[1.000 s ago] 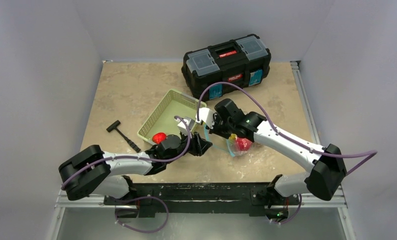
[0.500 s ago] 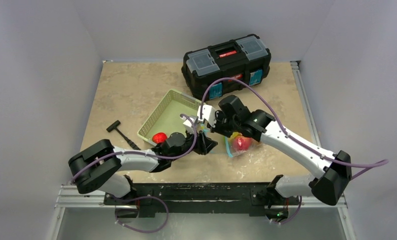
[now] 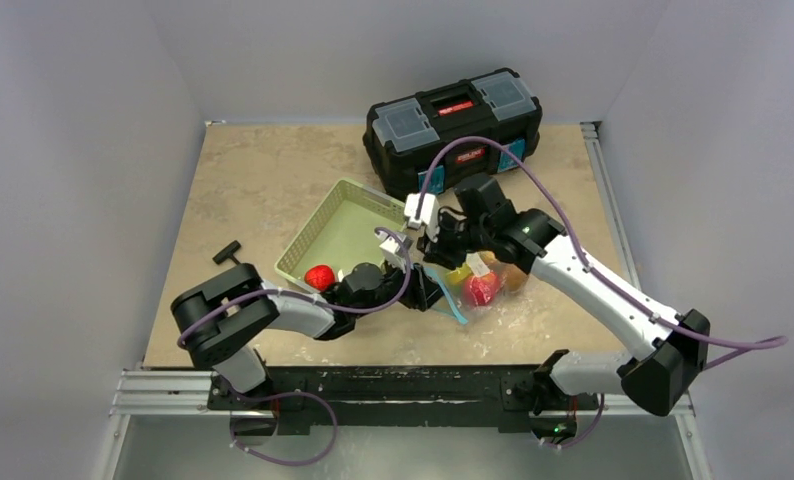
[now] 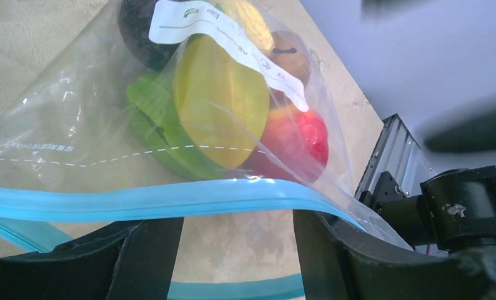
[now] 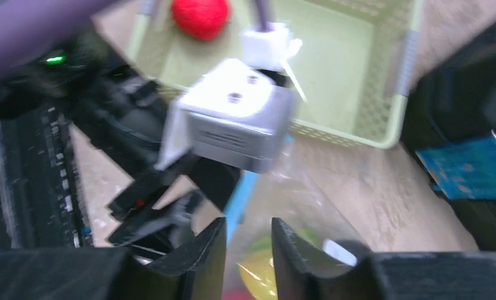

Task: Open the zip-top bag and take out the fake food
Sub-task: Pick up the fake fruit from the zipper food storage bag.

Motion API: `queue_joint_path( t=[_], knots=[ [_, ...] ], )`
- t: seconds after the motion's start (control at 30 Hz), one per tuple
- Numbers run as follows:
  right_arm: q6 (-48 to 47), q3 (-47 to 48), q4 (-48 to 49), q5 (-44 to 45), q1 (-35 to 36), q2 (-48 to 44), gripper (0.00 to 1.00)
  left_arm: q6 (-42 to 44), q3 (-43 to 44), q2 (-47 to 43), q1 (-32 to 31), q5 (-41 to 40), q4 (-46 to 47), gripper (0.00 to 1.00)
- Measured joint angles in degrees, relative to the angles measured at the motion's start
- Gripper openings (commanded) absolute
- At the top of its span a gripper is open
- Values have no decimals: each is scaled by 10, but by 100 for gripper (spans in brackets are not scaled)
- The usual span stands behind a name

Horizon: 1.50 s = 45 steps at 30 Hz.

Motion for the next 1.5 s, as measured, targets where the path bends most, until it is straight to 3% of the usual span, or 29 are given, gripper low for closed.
queue_joint_path(
  t=[0.2, 0.37, 0.5, 0.63, 1.2, 1.27, 1.5],
  knots=[
    [40, -42, 63, 10, -134, -29, 40, -5, 26, 52, 0, 0, 3, 64],
    [68, -131, 126, 84, -207, -50, 28, 7, 49, 62, 0, -3, 3, 69],
    [78, -177, 152, 126, -221, -27, 17, 24, 66, 66, 0, -7, 2, 70],
    [80, -195, 160, 130, -223, 4, 13, 37, 100, 85, 0, -7, -11, 71],
    [59, -190, 148, 44, -226, 54, 16, 85, 184, 132, 11, -9, -112, 73],
    [59, -190, 142, 32, -226, 55, 17, 86, 191, 133, 11, -9, -127, 68],
    [54, -190, 133, 20, -227, 55, 19, 85, 206, 133, 12, -20, -157, 19]
  ],
)
